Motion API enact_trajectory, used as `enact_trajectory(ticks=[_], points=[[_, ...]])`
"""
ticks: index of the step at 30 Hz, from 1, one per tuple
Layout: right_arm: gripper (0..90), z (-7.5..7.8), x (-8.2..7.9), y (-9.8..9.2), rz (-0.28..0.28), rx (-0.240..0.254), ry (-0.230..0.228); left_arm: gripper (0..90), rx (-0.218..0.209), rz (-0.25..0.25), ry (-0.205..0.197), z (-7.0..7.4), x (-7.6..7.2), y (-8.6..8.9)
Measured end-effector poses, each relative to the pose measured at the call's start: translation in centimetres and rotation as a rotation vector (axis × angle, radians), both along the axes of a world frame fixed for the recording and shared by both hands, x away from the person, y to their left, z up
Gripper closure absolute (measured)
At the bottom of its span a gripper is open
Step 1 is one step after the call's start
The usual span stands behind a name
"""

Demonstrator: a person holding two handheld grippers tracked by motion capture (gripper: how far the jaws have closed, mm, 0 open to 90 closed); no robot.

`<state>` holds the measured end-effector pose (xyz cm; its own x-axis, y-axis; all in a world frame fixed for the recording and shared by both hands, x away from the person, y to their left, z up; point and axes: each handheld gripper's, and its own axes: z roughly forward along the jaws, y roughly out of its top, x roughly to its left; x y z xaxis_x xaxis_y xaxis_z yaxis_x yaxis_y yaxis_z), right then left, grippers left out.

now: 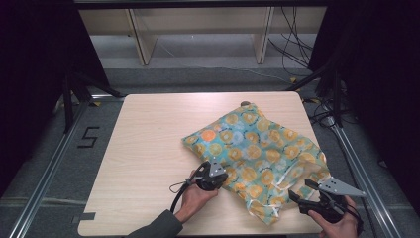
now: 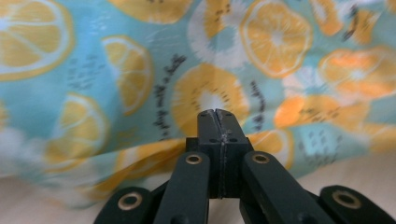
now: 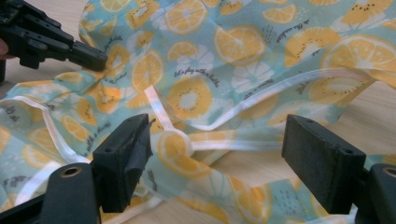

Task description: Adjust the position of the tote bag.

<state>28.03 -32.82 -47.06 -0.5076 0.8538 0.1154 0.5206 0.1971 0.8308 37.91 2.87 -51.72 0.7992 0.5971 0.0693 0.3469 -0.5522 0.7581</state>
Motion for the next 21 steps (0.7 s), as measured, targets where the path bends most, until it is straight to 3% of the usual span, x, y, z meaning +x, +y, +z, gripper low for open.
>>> enact_trajectory(ticks=[4, 6, 9, 10, 11, 12, 13, 16, 19, 21], points=[[24.8, 0.0, -0.1, 0.0, -0.005, 0.008, 0.011, 89.5, 0.02, 0.027, 0.021, 0.1, 0.9, 2.0], [24.9, 0.0, 0.0, 0.0, -0.001, 0.0, -0.001, 89.5, -0.022, 0.069, 0.044, 0.0, 1.3, 2.5], [25.0, -0.1, 0.2, -0.1, 0.015, -0.022, -0.04, 88.6, -0.041, 0.091, 0.053, 0.2, 1.6, 2.8], [25.0, 0.0, -0.1, 0.2, -0.003, 0.012, 0.007, 83.2, -0.05, 0.093, 0.061, 0.5, 1.7, 3.3], [25.1, 0.0, -0.1, 0.1, -0.001, 0.009, 0.015, 80.0, -0.08, 0.125, 0.068, 0.5, 1.7, 3.2], [25.2, -0.1, 0.0, 0.1, 0.0, 0.007, -0.002, 75.0, -0.091, 0.146, 0.069, 0.6, 1.7, 3.3], [25.1, -0.1, 0.1, 0.1, 0.003, 0.003, -0.006, 70.5, -0.067, 0.139, 0.072, 0.8, 1.7, 3.5], [25.1, -0.2, 0.2, -0.1, 0.018, -0.007, -0.022, 56.0, -0.095, 0.175, 0.088, 0.9, 1.6, 3.8], [25.1, -0.2, 0.2, -0.1, 0.02, -0.007, -0.021, 47.6, -0.127, 0.247, 0.064, 1.0, 1.2, 4.1], [25.1, -0.1, 0.1, 0.0, 0.015, 0.006, -0.008, 46.4, -0.09, 0.247, 0.031, 1.3, 0.9, 4.7]])
